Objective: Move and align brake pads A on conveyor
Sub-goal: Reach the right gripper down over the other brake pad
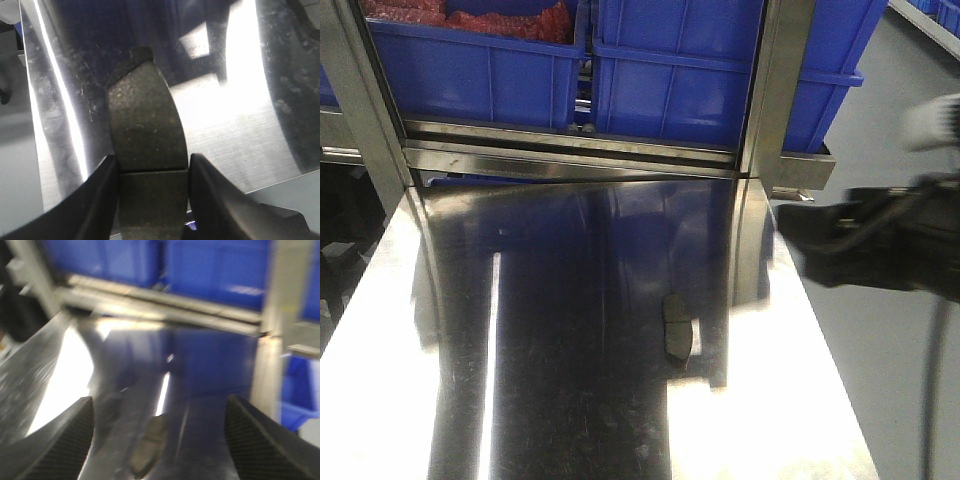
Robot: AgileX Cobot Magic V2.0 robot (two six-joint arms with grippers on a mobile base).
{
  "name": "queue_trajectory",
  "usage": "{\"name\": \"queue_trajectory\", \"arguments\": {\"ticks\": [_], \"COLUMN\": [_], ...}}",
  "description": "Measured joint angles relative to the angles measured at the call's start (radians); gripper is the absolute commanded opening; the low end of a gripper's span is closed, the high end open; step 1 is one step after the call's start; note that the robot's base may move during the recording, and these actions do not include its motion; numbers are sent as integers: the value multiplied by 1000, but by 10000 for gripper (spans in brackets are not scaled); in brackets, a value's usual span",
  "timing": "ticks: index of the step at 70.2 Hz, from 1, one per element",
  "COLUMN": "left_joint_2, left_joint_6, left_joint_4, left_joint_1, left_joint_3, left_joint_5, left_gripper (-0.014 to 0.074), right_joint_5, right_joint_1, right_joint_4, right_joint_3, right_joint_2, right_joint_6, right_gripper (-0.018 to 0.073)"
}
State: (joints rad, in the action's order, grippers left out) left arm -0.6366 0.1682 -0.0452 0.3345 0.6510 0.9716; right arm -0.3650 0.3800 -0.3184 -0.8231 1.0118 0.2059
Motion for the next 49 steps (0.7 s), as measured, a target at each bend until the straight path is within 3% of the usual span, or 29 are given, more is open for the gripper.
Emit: {"name": "queue_trajectory", "arguments": {"ticks": [15, 36, 49], "left_joint_2": [0, 0, 0], "left_joint_6": [0, 0, 0], "left_joint_4": [0, 0, 0], "left_joint_1": [0, 0, 0], "left_joint_3": [0, 0, 0], "left_joint_5": [0, 0, 0], "left_gripper": [-6, -6, -6], "right_joint_5": [-55, -284, -363], "right_joint_1": [96, 101, 101], "right_joint_4": [1, 128, 161], "right_joint_3": [-134, -355, -466], "right_joint_2": [273, 596, 714], "right_joint_6": [-57, -268, -343], "right_gripper": [513, 513, 513]}}
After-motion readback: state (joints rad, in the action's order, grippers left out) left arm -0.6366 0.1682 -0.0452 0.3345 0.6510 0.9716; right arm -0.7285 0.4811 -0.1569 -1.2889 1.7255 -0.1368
